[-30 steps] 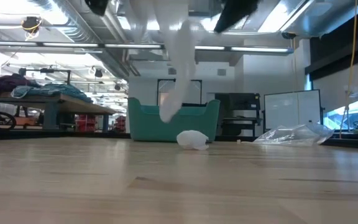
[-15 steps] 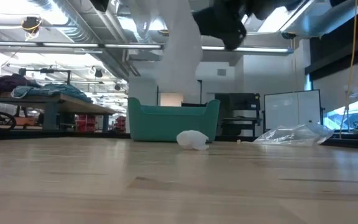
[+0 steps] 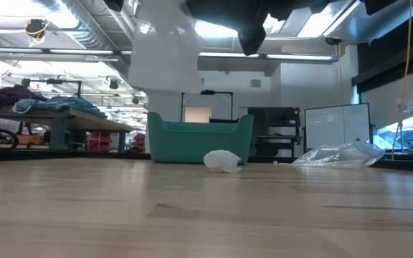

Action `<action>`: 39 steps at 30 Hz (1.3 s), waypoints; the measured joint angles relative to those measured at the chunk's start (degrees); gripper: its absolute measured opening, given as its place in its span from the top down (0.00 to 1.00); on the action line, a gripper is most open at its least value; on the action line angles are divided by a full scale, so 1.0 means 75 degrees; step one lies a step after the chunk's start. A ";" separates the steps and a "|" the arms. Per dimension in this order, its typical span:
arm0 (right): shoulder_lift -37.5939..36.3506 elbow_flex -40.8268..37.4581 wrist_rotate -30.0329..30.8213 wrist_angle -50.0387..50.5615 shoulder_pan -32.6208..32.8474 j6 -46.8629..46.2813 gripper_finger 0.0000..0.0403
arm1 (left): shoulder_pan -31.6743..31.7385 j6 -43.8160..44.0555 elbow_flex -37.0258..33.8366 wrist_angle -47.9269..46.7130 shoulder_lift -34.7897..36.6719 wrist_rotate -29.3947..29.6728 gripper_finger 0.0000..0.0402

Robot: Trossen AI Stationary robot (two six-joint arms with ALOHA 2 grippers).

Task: Roll bandage
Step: Roll the bottom white bandage

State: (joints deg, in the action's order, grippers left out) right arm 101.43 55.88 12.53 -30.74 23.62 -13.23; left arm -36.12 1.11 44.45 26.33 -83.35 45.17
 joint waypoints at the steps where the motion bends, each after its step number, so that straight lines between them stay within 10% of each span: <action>1: 0.0000 0.0000 -0.0003 0.0003 0.0000 0.0000 0.71 | 0.0000 -0.0001 0.0000 -0.0013 0.0000 -0.0001 0.90; 5: 0.0000 0.0007 -0.0163 -0.0137 0.0088 -0.0097 0.96 | 0.0000 -0.0001 0.0003 -0.0017 0.0000 0.0001 0.90; 15: -0.0139 0.1273 -0.0029 0.0466 0.1018 0.1246 0.98 | 0.0012 -0.0010 0.0000 -0.0071 -0.0003 0.0029 0.90; 24: -0.0262 0.4334 0.1299 0.5282 0.0264 0.2387 0.99 | -0.0025 -0.0209 -0.0003 -0.0059 -0.0003 -0.0355 0.90; 30: -0.0544 0.5629 0.3125 0.8173 -0.0824 0.2782 0.92 | -0.0178 -0.0039 0.0084 -0.0319 0.0087 -0.1710 0.90; 39: -0.0645 0.5581 0.2210 1.1530 -0.2110 0.0002 0.68 | -0.0662 0.0772 0.1111 -0.2006 0.0716 -0.2540 0.90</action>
State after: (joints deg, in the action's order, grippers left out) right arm 96.59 97.73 29.11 55.74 7.79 -13.22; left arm -41.08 6.90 52.78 11.29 -77.98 26.12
